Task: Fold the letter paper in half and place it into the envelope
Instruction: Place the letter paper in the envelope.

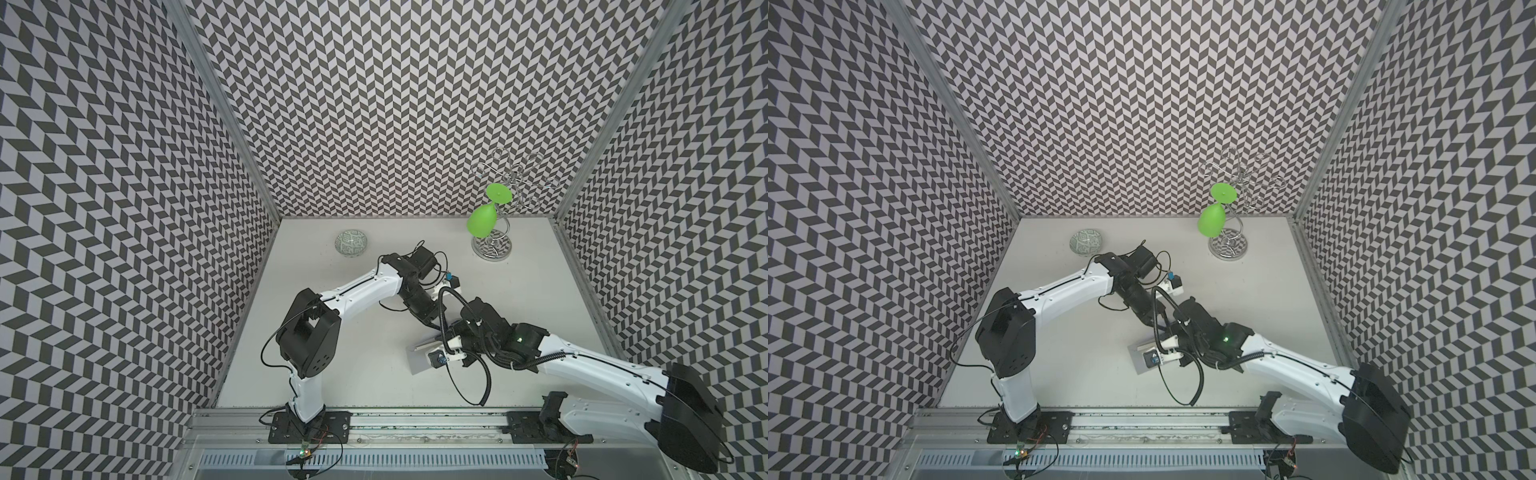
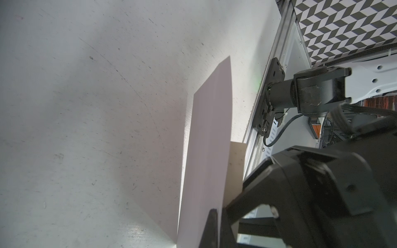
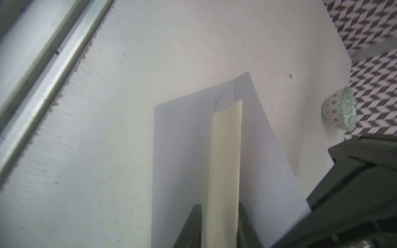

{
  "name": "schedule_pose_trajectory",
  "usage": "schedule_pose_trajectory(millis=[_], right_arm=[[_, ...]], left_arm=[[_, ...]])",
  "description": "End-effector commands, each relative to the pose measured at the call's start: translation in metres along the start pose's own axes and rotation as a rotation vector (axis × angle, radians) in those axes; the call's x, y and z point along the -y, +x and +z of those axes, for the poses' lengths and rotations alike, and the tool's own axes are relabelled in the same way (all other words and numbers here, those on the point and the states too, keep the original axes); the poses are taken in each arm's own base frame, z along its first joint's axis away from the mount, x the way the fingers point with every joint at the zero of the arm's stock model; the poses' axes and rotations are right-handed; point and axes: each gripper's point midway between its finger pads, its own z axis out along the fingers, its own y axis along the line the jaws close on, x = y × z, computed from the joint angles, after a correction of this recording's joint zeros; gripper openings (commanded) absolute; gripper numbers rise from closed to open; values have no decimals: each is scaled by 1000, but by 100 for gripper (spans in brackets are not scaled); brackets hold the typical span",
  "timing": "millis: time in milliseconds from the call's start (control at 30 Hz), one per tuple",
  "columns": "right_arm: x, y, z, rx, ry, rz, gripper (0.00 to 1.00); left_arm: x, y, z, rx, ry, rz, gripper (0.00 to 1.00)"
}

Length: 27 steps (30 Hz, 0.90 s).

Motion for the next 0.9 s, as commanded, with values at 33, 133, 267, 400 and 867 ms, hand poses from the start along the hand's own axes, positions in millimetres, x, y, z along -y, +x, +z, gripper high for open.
schedule_pose_trajectory(millis=[33,133,267,400,867], right_arm=[[27,-25,-17,87,89,-10,38],[30,-26,-20,94,111,-18,42],[33,-25,-23,87,136,-26,40],[31,-25,-21,88,128,-28,33],[13,-22,-3,117,60,-16,13]], left_arm=[[12,4,1,-10,21,14,0],[11,5,2,-13,22,9,0],[11,5,3,-16,23,9,0],[11,5,4,-21,28,7,0],[18,2,6,-22,52,23,0]])
